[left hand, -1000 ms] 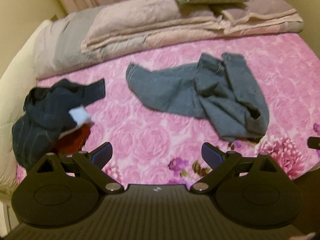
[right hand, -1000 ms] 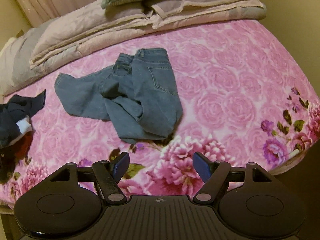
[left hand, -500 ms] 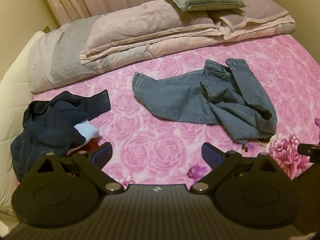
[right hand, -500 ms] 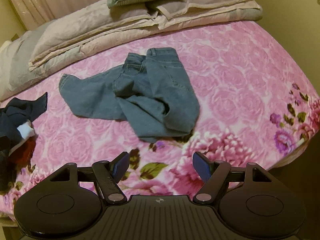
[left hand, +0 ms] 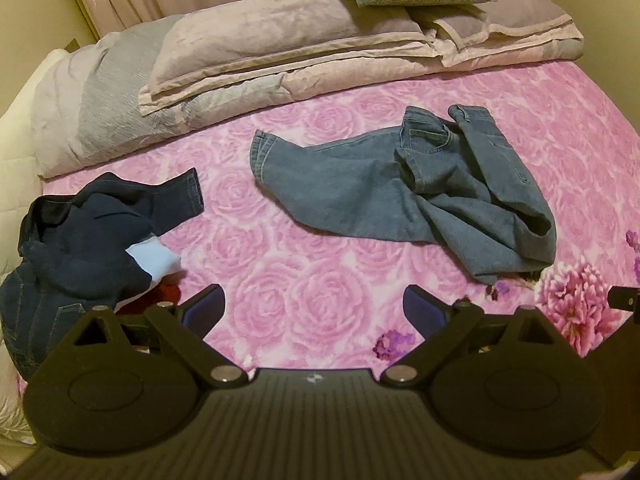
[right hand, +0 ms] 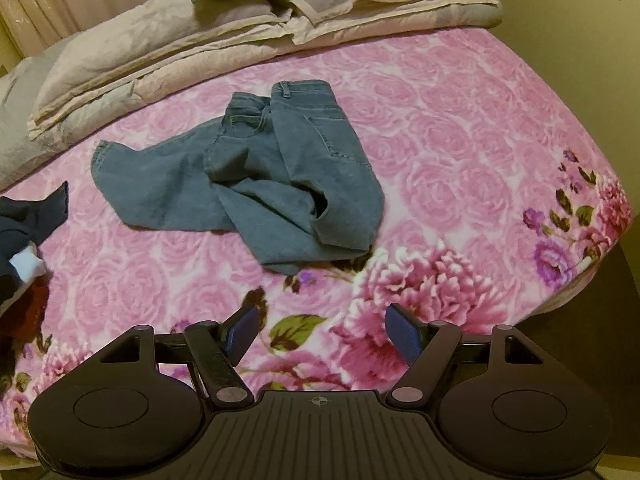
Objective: Fold clothes
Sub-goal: 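Move both tools over the jeans toward the waistband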
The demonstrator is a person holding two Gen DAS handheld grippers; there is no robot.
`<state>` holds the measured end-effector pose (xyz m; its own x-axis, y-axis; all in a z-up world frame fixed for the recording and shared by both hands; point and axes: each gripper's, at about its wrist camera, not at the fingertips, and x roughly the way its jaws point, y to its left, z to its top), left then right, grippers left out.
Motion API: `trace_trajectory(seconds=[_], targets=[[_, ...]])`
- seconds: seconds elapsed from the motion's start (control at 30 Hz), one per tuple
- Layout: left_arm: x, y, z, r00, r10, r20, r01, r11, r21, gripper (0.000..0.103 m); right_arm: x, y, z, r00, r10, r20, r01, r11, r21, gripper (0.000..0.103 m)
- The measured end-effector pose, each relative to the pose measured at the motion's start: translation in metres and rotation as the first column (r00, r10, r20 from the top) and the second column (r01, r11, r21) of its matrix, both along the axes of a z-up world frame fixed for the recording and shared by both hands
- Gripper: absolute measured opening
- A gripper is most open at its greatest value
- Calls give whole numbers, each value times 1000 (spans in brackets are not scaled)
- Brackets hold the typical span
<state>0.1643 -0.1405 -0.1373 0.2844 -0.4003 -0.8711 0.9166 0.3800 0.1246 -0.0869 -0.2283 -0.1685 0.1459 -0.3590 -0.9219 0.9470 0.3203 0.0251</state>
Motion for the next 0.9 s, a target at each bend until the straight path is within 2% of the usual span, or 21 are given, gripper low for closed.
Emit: trace_trajectory(seconds=[0.3,0.5,0.63,0.9], targets=[[-10,-36,-12,991,130,19,-130,991,33,94,-4,-52,-11,991,129,-20,-129,992,3,73],[-40,-71,-23,974,228,19,-228,971,69,94,-27,-110,-21,976,216,-30,-215,976,39,73],[-61,-89,-28,953,303,2,-302,950,77,94,-42,-144,-33,961,274,-34,-271,959,78,73],[-94,-97,-41,925,378,15,-377,918,125,94,-62,-180,-60,933,359,-28,-352,925,143,73]])
